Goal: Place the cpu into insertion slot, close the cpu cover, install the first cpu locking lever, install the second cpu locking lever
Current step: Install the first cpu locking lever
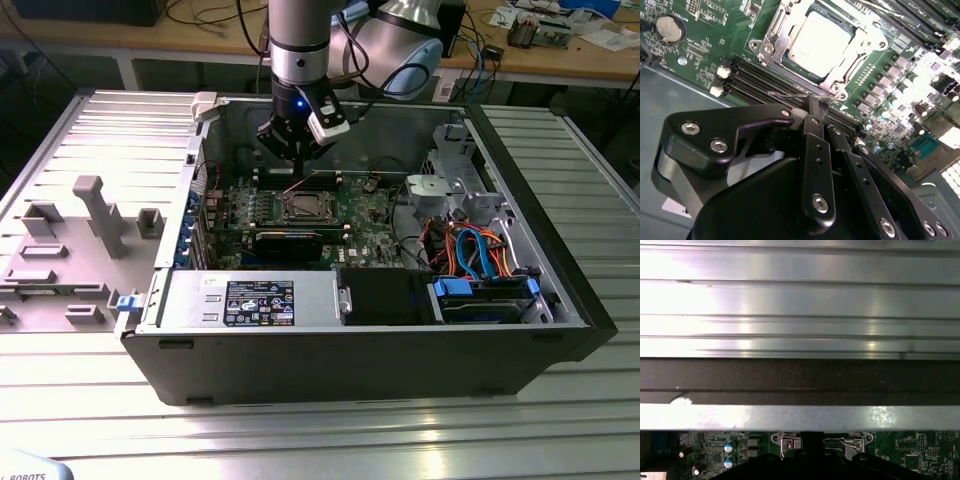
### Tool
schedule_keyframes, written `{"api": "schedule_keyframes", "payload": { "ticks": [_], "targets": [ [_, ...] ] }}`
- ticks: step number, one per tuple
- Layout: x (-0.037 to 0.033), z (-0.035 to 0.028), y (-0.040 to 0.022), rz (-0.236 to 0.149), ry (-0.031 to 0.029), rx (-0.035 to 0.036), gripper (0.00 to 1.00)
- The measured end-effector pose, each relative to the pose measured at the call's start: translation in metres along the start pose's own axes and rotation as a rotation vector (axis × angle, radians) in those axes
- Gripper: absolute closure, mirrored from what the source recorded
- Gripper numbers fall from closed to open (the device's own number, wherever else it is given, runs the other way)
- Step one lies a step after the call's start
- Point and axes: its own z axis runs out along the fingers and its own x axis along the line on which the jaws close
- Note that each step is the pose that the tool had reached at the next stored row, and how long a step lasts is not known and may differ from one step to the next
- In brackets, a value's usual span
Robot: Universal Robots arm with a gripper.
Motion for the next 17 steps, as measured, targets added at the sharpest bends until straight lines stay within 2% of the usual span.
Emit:
{"api": "schedule_keyframes", "payload": {
  "ticks": [8, 17],
  "targets": [
    [-0.0086, 0.0023, 0.0046, 0.0, -0.0001, 0.0, 0.89],
    [-0.0174, 0.0047, 0.0047, 0.001, 0.0, 0.0004, 0.89]
  ]
}}
